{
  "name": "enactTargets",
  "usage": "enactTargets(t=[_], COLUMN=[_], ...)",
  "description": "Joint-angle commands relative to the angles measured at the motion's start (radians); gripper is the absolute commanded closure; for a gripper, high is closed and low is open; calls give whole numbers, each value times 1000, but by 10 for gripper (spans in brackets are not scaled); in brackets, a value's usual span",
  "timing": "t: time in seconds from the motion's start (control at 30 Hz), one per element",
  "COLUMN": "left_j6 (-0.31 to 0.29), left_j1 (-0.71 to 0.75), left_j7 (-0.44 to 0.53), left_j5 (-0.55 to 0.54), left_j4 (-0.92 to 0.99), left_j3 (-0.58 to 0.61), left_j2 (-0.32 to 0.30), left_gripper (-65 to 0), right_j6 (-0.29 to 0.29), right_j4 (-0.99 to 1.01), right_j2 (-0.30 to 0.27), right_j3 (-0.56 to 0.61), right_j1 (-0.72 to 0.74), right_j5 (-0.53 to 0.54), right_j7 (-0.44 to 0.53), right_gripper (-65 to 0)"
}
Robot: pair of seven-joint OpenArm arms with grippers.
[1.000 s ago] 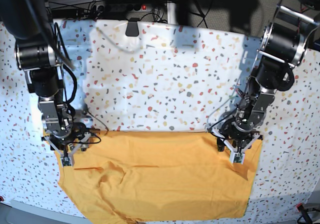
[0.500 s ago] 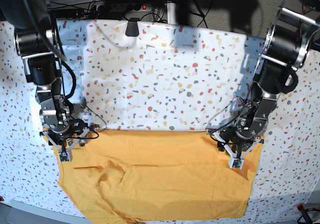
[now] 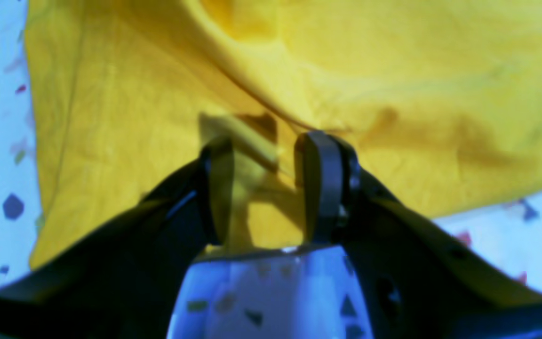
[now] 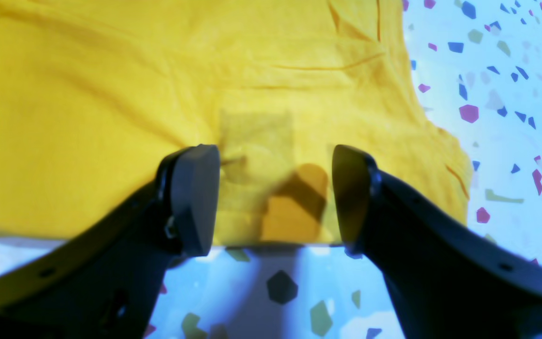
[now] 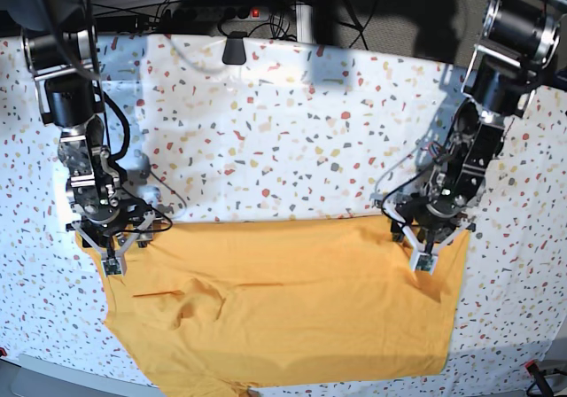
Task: Fold the T-shirt properly
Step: 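Pull the shirt edge toward the robot with both grippers, flattening it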
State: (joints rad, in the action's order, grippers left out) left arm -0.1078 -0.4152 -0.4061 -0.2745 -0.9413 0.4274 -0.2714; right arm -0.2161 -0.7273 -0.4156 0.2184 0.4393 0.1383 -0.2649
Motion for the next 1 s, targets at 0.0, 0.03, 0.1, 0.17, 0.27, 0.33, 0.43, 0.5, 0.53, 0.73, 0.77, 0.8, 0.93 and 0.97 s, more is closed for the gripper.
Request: enactTargets(t=[0.0,0.03,0.1,0.17,0.27,0.33,0.43,0.5,0.53,0.73,0.77,0.8,0.93,0.97], left_j6=[-2,-2,-2,-2,-1,-2,-1,-1,-2,-2,-1,-1,-1,-1], left_j1=[-8,-4,4,16,32,45,53,52,52,56,56,55,56,56], left_j7=[-74,-91,-99,-98,-98,-94,-85,-73,-74,-100,-108,-120,-151,-153], left_j5=[11,11,11,12,12,12,12,12,12,12,11,12,12,12], left_j4=[-17,-26,-34,-34,-34,-34,-35,-35,-35,-35,-35,-35,-36,-36], left_j3=[2,2,2,2,0,-2,-2,-2,-2,-2,-2,-2,-2,-2], left_j2=[-10,-12,-12,-12,-12,-12,-12,-12,-12,-12,-12,-12,-12,-12], left_gripper=[-245,-245,-245,-245,-245,-245,-245,-245,-245,-245,-245,-245,-245,-245], right_j6=[-3,-3,-4,-4,-4,-4,-5,-25,-45,-136,-152,-167,-178,-178], right_j4=[3,-3,-21,-45,-90,-127,-185,-220,-235,-275,-278,-282,-313,-326], right_j2=[-11,-11,-11,-12,-16,-16,-16,-16,-16,-16,-16,-16,-17,-16], right_j3=[3,3,3,3,-5,-32,-91,-140,-165,-296,-311,-322,-334,-334], right_j1=[-13,-16,-29,-51,-101,-142,-198,-224,-230,-282,-294,-306,-358,-371], right_j5=[-5,8,23,22,23,23,23,24,34,83,83,83,82,82], right_j7=[-122,-134,-150,-154,-156,-159,-159,-162,-178,-220,-222,-222,-222,-222], right_gripper=[-378,-378,-378,-378,-378,-378,-378,-378,-378,-378,-378,-378,-378,-378])
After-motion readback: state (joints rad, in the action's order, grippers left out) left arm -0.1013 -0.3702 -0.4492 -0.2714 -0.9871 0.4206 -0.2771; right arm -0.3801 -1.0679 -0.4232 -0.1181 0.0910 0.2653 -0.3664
